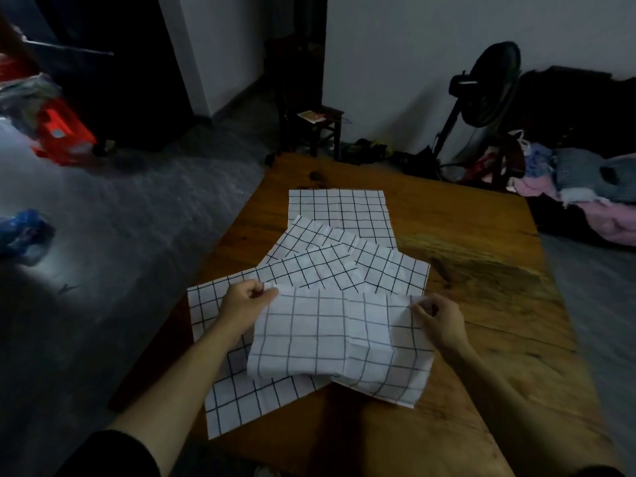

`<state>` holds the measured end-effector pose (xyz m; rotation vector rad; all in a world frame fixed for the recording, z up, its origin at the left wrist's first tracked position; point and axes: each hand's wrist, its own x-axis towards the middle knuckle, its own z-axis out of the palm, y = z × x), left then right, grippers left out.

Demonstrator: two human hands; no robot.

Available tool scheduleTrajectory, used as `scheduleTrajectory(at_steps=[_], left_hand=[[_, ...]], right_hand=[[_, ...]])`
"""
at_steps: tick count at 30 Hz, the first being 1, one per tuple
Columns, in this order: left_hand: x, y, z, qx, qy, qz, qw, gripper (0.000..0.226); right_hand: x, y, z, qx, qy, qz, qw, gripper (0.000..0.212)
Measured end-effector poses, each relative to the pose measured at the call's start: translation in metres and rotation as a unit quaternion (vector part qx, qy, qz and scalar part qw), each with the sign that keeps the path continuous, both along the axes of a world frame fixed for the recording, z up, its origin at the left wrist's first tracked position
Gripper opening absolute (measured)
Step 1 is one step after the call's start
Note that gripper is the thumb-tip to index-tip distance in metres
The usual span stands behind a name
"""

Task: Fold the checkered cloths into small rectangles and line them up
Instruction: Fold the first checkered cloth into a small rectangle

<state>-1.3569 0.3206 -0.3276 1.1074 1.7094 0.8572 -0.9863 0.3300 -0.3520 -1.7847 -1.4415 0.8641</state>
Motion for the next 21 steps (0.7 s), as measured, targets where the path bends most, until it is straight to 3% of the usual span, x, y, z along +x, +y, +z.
scheduleTrajectory(at_steps=[4,9,11,17,21], left_hand=[[-0.011,-0.023,-0.014,-0.076,-0.029,-0.036,0.996,0.024],[-0.036,-0.075,-0.042,-0.153,-0.021,-0.13,0.98,0.088],[-0.039,-0.092,-0.054,-0.153,-0.01,-0.181,0.972,0.099],[-0.026,-0.124,-0.09,-0.035,0.25,-0.303,0.919,0.083],[-0.014,-0.131,-0.107,0.049,0.309,-0.301,0.901,0.066]], right_hand=[[-0.005,-0.002,-0.015,-0.026,-0.033,-0.055,0.998,0.015],[-0.009,-0.001,-0.033,-0.048,-0.048,-0.081,0.994,0.012],[-0.012,0.002,-0.034,-0.051,-0.05,-0.089,0.994,0.011],[-0.024,0.01,-0.03,-0.059,-0.023,-0.096,0.993,0.012],[-0.025,0.016,-0.033,-0.066,-0.007,-0.091,0.994,0.013]])
